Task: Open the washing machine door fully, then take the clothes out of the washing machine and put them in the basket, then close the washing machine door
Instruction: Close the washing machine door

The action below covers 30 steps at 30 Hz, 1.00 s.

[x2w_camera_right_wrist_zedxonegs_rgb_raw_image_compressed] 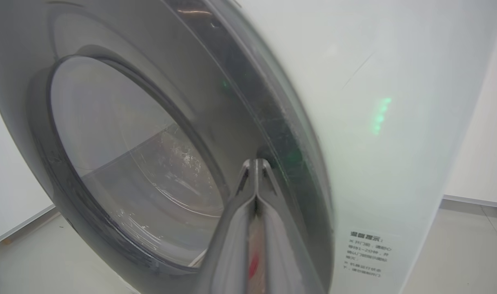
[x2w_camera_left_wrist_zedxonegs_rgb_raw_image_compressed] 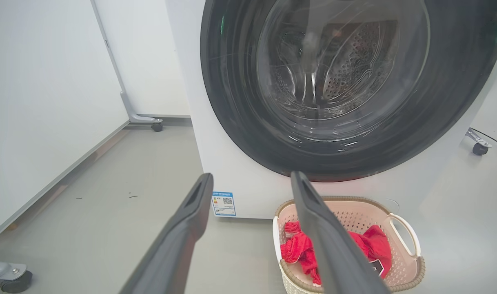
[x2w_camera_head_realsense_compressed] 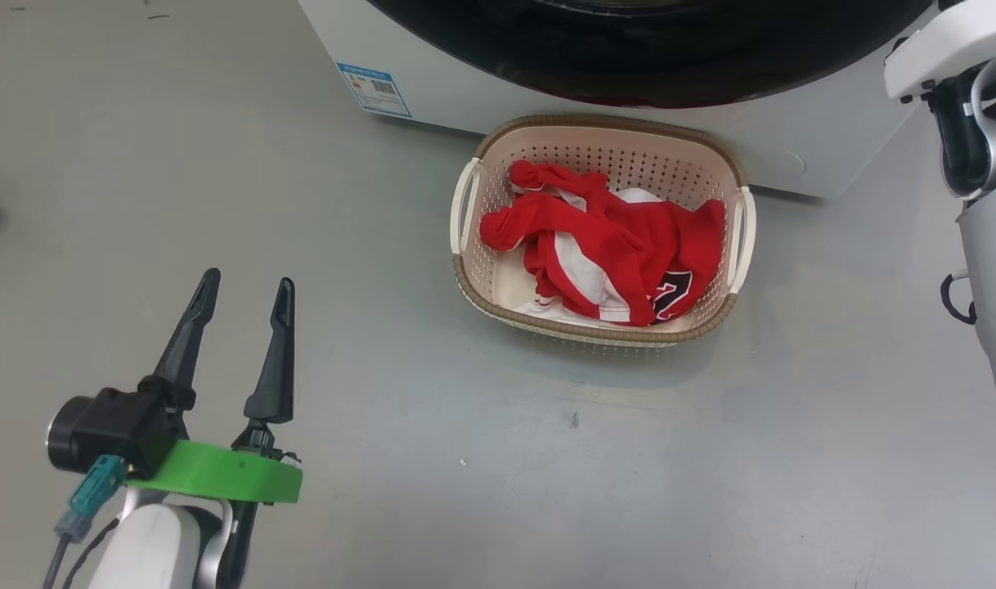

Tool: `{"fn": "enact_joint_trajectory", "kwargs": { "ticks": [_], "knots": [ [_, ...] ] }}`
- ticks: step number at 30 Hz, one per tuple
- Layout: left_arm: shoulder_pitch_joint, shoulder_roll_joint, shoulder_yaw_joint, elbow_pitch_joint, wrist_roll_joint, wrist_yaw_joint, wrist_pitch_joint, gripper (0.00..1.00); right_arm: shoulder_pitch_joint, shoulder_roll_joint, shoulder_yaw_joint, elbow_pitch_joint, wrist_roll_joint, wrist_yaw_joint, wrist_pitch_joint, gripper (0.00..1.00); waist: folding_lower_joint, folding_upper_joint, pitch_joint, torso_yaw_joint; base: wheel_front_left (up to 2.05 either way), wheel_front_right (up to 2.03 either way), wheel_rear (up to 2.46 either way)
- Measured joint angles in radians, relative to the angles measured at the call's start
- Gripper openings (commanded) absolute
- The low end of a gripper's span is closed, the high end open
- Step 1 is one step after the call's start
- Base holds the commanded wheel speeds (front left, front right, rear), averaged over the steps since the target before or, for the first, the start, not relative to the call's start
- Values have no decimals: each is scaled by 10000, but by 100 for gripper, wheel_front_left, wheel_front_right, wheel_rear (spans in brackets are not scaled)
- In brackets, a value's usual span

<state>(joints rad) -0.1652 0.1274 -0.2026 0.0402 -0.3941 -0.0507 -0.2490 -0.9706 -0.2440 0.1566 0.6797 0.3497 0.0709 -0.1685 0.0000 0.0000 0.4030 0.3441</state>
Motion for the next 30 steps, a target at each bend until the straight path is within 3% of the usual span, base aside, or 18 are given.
{"fn": "enact_joint_trajectory", "kwargs": {
  "ticks": [20,21,22,23,24,25,30],
  "knots": [
    [237,-17,56,477,176,-73,-31,100,2539,917,203,-63,42,157,-792,0,0,0,-1086,-516,0,0,0],
    [301,-4,59,483,176,-73,-31,100,2732,993,209,-140,52,157,-792,4,0,0,-1153,-569,0,0,0],
    [355,13,65,497,176,-73,-31,100,2921,1085,219,-199,56,157,-792,19,0,0,-1216,-623,0,0,0],
    [413,27,71,500,176,-73,-31,100,3113,1191,219,-238,88,155,-792,41,0,0,-1281,-679,0,0,0],
    [479,58,69,502,176,-73,-31,100,3317,1294,232,-267,109,144,-792,54,0,0,-1347,-742,0,0,0],
    [534,105,69,516,176,-73,-31,100,3524,1350,268,-303,107,142,-792,100,0,0,-1411,-804,0,0,0],
    [776,178,71,554,176,-73,-31,100,4469,1511,428,-558,104,104,-792,100,0,0,-1737,-1149,0,0,0]
  ]
}}
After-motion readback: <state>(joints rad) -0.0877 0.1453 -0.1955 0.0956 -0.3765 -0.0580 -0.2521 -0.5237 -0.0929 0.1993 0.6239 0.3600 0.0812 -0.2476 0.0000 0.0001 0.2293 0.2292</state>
